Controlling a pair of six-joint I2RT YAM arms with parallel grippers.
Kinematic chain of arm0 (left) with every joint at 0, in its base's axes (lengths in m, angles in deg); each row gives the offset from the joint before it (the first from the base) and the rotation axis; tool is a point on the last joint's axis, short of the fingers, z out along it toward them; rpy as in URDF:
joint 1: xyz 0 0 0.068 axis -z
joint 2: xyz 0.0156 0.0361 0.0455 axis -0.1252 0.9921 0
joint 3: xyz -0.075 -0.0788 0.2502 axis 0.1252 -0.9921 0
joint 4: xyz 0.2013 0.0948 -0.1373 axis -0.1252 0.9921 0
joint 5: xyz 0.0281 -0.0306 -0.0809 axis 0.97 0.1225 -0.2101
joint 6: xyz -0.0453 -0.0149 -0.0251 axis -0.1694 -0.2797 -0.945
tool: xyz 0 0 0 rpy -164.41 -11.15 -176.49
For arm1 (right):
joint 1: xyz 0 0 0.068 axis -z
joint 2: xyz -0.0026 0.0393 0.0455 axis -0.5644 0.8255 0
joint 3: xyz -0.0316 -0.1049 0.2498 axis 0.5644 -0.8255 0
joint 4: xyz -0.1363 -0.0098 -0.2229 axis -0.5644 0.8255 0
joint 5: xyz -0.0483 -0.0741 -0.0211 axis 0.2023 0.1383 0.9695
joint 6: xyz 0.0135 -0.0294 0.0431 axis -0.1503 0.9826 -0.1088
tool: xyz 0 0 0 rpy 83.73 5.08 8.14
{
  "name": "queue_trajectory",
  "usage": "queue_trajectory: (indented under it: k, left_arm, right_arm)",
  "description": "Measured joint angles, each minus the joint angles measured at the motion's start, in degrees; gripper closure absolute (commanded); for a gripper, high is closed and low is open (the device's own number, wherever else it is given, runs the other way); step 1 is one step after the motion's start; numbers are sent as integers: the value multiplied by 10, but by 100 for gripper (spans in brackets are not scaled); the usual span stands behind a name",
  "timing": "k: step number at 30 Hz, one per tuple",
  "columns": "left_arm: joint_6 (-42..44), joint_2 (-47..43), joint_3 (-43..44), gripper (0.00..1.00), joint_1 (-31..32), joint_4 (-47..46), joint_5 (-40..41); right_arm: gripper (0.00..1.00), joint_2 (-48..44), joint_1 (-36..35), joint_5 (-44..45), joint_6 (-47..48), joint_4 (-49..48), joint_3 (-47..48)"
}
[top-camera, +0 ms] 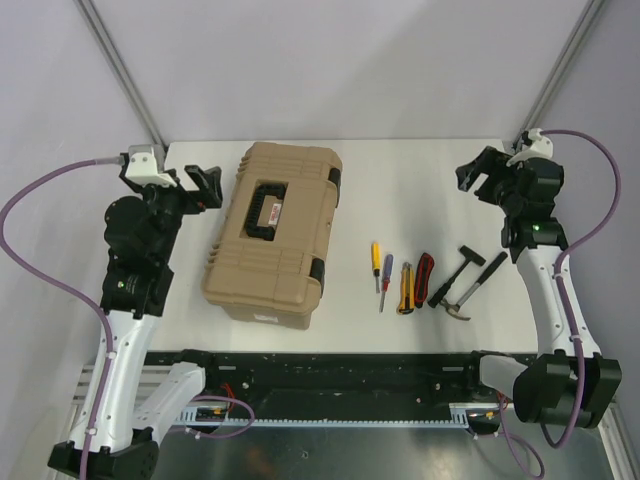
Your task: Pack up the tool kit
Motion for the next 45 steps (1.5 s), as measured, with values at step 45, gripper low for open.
queue_trajectory:
  k: [45]
  left_arm:
    - [-163, 106, -207, 7, -12, -115, -151]
  right_arm:
    - [21, 186, -391, -134, -153, -178, -31]
